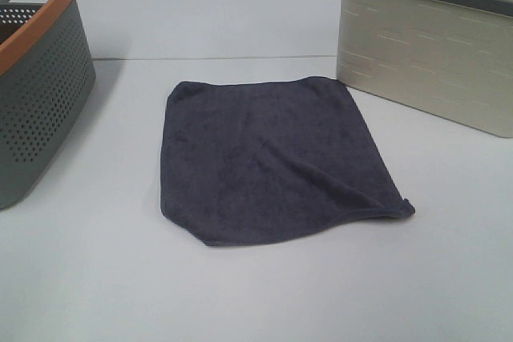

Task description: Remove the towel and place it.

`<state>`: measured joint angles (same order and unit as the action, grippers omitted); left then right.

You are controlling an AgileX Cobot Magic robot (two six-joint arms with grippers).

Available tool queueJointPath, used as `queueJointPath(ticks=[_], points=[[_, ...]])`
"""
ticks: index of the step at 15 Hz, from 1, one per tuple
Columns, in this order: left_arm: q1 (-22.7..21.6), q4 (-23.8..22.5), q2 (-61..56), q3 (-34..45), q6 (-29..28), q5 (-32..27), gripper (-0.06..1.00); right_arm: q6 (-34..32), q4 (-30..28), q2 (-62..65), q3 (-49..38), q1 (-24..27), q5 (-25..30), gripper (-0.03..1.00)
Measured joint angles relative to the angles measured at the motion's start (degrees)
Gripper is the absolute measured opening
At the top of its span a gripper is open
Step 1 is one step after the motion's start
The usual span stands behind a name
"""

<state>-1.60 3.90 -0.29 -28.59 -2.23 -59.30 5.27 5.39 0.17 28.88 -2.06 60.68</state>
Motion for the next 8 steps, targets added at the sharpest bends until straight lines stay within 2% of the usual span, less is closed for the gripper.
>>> queueJointPath(ticks=[8], points=[[0.00, 0.00, 0.00, 0.00, 0.00, 0.00, 0.65, 0.00, 0.00, 0.00, 0.00, 0.00, 0.00, 0.64]])
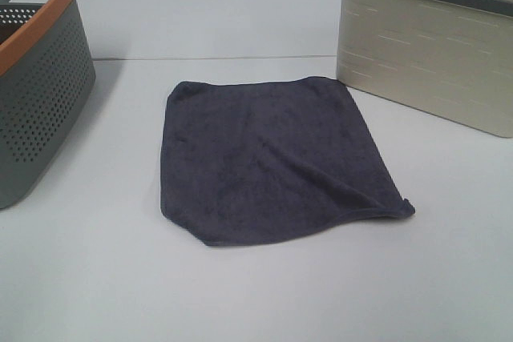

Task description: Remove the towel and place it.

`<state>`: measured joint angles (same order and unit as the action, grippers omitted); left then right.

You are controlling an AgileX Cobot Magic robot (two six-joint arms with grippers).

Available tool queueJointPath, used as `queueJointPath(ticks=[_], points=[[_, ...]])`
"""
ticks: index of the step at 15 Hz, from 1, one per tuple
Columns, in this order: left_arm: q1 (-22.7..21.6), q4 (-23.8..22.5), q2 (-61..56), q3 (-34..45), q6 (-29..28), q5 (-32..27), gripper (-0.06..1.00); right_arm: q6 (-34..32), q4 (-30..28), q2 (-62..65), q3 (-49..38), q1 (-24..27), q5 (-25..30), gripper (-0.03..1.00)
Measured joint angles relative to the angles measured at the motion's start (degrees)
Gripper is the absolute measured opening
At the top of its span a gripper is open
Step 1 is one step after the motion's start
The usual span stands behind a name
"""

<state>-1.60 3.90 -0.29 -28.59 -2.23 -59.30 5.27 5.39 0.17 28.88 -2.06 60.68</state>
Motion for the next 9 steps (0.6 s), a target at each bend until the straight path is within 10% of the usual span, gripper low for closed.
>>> queueJointPath(ticks=[9], points=[[0.00, 0.00, 0.00, 0.00, 0.00, 0.00, 0.65, 0.00, 0.06, 0.00, 0.00, 0.00, 0.00, 0.64]])
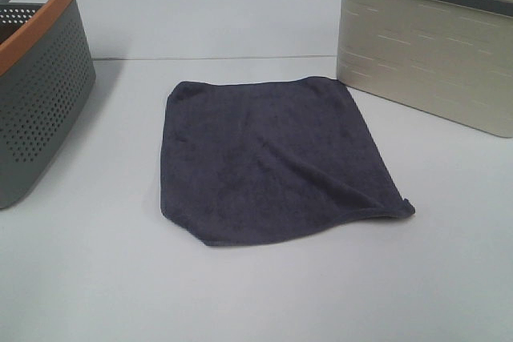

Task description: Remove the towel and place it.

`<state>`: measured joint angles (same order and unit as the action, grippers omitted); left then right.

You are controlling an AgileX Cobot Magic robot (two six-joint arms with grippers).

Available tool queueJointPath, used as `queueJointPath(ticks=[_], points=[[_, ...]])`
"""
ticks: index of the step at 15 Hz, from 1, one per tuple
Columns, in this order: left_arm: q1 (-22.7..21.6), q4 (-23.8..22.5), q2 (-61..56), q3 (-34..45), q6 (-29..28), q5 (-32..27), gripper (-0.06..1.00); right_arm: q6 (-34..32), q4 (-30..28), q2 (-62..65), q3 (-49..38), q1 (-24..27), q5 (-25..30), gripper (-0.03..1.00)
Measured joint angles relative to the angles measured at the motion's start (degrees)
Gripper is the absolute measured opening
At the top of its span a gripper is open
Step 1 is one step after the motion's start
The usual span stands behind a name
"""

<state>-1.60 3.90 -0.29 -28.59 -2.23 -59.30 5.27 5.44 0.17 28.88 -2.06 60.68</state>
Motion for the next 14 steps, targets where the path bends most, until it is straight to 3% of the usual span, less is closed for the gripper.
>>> queueJointPath(ticks=[14], points=[[0.00, 0.00, 0.00, 0.00, 0.00, 0.00, 0.65, 0.00, 0.00, 0.00, 0.00, 0.00, 0.00, 0.64]])
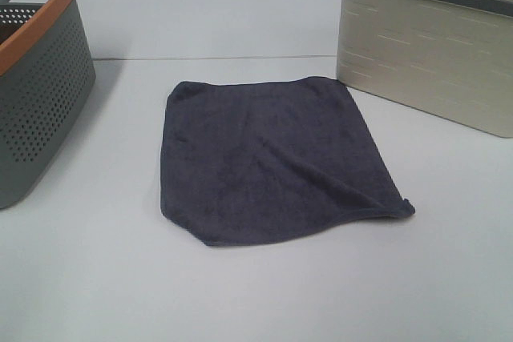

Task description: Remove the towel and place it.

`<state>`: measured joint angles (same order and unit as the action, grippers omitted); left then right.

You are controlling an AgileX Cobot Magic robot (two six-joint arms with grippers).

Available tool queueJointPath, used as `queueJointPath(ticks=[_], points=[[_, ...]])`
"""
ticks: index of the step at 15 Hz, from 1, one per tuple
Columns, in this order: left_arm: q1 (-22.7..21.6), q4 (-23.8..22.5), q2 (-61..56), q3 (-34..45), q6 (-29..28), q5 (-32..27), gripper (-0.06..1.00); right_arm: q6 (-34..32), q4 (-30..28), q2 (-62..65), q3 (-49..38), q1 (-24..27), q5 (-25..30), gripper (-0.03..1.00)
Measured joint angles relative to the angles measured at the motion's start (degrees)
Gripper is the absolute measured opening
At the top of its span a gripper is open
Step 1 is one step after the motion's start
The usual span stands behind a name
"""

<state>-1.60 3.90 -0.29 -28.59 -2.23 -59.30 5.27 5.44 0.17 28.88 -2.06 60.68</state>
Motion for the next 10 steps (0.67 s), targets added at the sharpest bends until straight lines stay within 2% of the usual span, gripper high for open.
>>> queueJointPath(ticks=[10], points=[[0.00, 0.00, 0.00, 0.00, 0.00, 0.00, 0.65, 0.00, 0.00, 0.00, 0.00, 0.00, 0.00, 0.64]])
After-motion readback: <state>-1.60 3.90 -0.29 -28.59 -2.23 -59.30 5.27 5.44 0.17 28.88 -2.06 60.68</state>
